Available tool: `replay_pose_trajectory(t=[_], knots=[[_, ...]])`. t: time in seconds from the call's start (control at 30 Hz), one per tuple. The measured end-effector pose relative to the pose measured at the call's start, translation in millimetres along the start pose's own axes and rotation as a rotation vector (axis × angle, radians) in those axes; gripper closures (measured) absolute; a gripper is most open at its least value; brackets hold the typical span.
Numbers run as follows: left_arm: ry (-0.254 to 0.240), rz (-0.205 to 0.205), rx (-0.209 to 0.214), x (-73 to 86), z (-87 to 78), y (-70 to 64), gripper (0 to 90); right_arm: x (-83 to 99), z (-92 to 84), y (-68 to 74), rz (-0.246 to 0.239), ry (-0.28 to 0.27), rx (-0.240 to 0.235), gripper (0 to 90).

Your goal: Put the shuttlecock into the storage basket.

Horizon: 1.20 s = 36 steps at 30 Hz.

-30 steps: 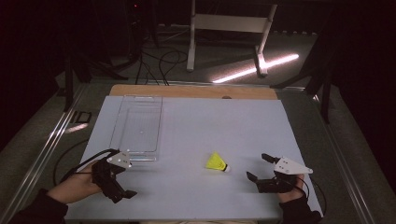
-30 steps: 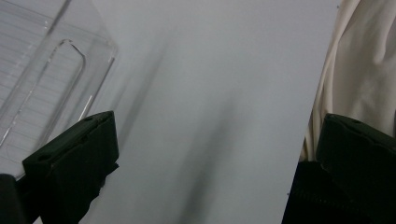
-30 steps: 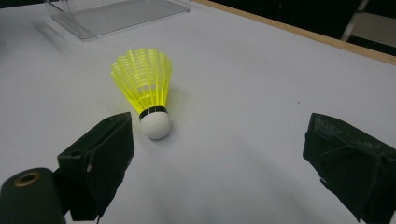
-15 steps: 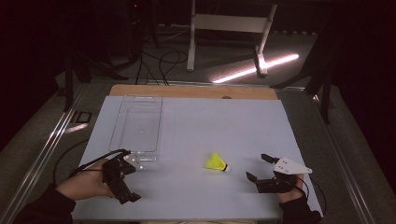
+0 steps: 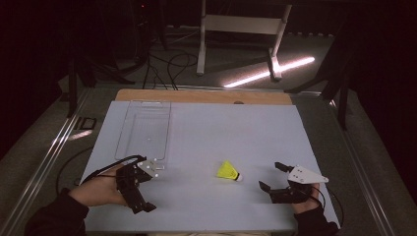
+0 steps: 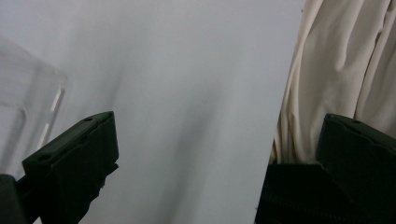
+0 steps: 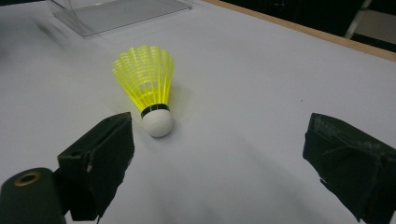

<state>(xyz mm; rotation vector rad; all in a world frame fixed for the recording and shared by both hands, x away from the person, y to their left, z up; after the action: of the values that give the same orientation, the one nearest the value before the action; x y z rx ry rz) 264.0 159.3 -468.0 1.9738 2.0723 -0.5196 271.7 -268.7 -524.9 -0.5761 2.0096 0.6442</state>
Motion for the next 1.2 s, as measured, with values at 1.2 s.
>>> replay_pose_trajectory(t=[1.2], knots=[[-0.215,0.147,-0.017,-73.0,6.5,18.8,0.1,0.3,0.0,0.3,-0.005,0.004,0.0,9.0]])
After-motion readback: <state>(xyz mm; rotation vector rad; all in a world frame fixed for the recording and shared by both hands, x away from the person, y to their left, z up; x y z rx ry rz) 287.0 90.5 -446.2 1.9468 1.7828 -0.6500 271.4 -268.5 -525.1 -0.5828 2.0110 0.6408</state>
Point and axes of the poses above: each handheld gripper's, and its own axes: z roughly forward along the jaws, x roughly out of its underside, y roughly to its left, the point moved 4 cm from there along z, roughly forward along the jaws, and after that the axes turned 14 degrees about z, right-handed, at the moved point
